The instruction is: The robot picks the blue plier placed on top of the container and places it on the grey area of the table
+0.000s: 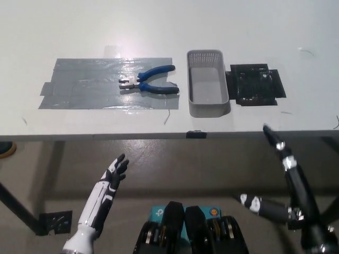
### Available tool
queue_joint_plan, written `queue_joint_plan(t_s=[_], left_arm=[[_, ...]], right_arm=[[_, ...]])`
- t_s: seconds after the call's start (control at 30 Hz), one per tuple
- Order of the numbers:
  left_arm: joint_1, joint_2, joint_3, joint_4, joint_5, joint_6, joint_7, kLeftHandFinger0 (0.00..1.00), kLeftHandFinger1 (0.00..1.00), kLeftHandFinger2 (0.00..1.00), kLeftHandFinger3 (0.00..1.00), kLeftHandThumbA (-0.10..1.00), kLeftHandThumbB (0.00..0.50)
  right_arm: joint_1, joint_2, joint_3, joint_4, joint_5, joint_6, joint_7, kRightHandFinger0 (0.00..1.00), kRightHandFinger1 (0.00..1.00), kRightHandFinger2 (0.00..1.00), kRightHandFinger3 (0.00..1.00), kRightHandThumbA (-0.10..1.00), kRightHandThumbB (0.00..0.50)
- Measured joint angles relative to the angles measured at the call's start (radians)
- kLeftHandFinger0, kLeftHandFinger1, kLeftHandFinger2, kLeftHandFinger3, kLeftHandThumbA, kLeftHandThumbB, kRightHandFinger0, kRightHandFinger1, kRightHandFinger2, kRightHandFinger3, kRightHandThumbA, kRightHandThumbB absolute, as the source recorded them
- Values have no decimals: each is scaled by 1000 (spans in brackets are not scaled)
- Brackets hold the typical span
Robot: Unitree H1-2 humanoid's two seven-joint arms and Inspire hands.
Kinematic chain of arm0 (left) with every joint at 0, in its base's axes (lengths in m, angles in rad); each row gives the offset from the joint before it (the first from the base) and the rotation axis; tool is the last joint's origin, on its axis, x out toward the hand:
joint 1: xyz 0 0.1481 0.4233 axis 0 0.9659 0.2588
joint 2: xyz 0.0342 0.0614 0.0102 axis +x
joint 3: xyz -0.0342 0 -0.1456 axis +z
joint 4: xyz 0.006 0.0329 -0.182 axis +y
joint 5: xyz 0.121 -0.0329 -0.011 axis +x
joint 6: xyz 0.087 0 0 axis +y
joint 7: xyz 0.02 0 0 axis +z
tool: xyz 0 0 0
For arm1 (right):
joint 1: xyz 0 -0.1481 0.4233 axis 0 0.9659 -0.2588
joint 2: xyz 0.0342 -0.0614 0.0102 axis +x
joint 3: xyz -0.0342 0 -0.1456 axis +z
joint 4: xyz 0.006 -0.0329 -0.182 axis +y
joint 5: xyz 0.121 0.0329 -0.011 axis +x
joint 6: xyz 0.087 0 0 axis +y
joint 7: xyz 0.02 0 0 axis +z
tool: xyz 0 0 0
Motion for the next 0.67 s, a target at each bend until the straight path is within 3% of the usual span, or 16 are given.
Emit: queue_joint_plan(t_s=[0.07, 0.3, 0.4, 0.67], left_arm=[[7, -2, 0, 0, -5, -3, 0, 1000, 1000, 1000, 1000, 1000, 21], [23, -9, 14, -18, -31, -24, 0, 1000, 1000, 1000, 1000, 1000, 56], [26, -9, 19, -28, -37, -27, 0, 1000, 1000, 1000, 1000, 1000, 68], [26, -11, 29, -36, -46, -32, 0, 1000, 1000, 1000, 1000, 1000, 106]], right_arm=[[22, 18, -18, 22, 37, -6, 0, 1000, 1000, 1000, 1000, 902, 118], [78, 37, -63, 86, 146, -50, 1, 1000, 1000, 1000, 1000, 928, 161], [83, 36, -71, 89, 166, -61, 3, 1000, 1000, 1000, 1000, 914, 140], [80, 36, -71, 90, 188, -74, 5, 1000, 1000, 1000, 1000, 892, 154]])
